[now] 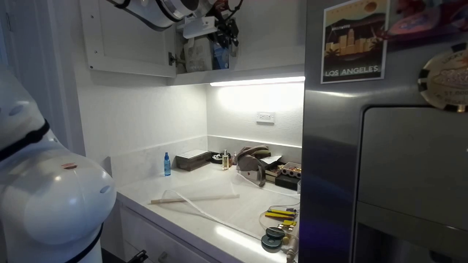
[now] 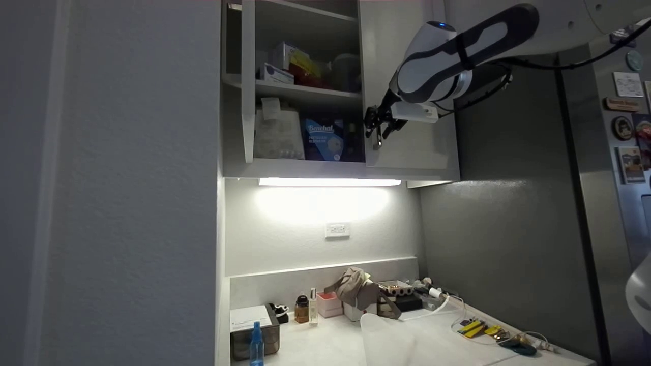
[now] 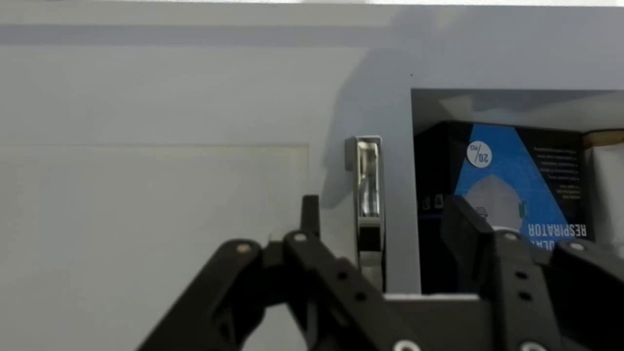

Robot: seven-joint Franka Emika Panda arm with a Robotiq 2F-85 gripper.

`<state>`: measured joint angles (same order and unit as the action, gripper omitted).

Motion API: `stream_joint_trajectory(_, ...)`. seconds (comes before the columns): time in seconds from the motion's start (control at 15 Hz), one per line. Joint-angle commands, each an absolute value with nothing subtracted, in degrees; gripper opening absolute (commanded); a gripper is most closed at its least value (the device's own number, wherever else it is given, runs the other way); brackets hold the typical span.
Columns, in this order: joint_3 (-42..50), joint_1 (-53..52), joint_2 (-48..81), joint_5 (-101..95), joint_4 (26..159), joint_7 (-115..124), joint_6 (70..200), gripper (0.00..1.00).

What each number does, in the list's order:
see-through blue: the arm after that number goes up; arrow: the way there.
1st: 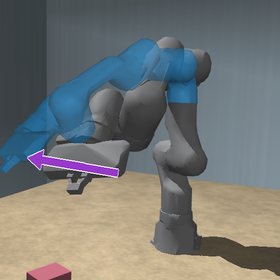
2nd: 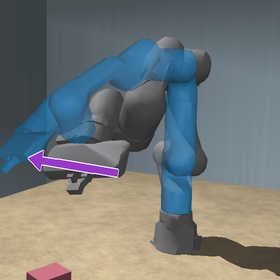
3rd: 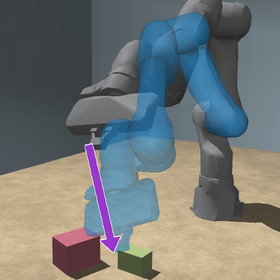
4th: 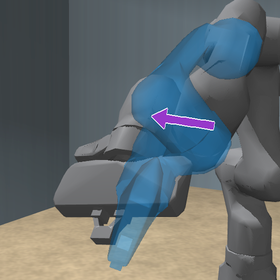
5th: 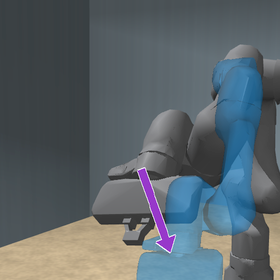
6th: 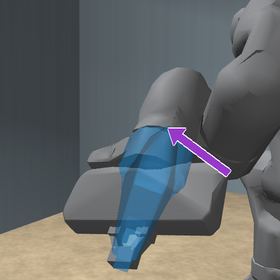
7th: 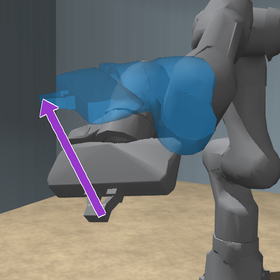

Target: Open the left and right cabinet doors, then close the right and left cabinet doors

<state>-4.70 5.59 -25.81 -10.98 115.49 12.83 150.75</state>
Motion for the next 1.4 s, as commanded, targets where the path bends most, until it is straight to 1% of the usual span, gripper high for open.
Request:
stream_joint_trajectory(0.0, -5.39, 6.72, -24.9, -11.84, 115.72, 12.86, 153.89, 0.34)
stream_joint_trajectory(0.07, -5.43, 6.71, -24.75, -11.77, 115.62, 12.87, 153.95, 0.27)
stream_joint_trajectory(0.13, -5.51, 6.79, -24.68, -11.84, 115.72, 13.0, 154.11, 0.19)
stream_joint_trajectory(0.2, -5.56, 6.97, -24.87, -11.9, 115.77, 13.09, 153.92, 0.12)
stream_joint_trajectory(0.27, -5.63, 7.06, -24.94, -11.9, 115.8, 13.1, 153.86, 0.04)
stream_joint_trajectory(0.33, -5.71, 7.24, -25.03, -11.96, 115.68, 13.16, 153.6, 0.01)
stream_joint_trajectory(0.4, -5.7, 7.23, -25.17, -11.92, 115.75, 12.93, 153.36, 0.0)
stream_joint_trajectory(0.47, -5.61, 7.02, -25.31, -11.64, 115.8, 12.68, 152.94, 0.04)
stream_joint_trajectory(1.0, -5.12, 6.54, -27.94, -10.85, 117.08, 12.08, 149.04, 0.04)
stream_joint_trajectory(1.33, -3.2, 4.3, -31.05, -7.8, 118.6, 9.01, 144.44, 0.04)
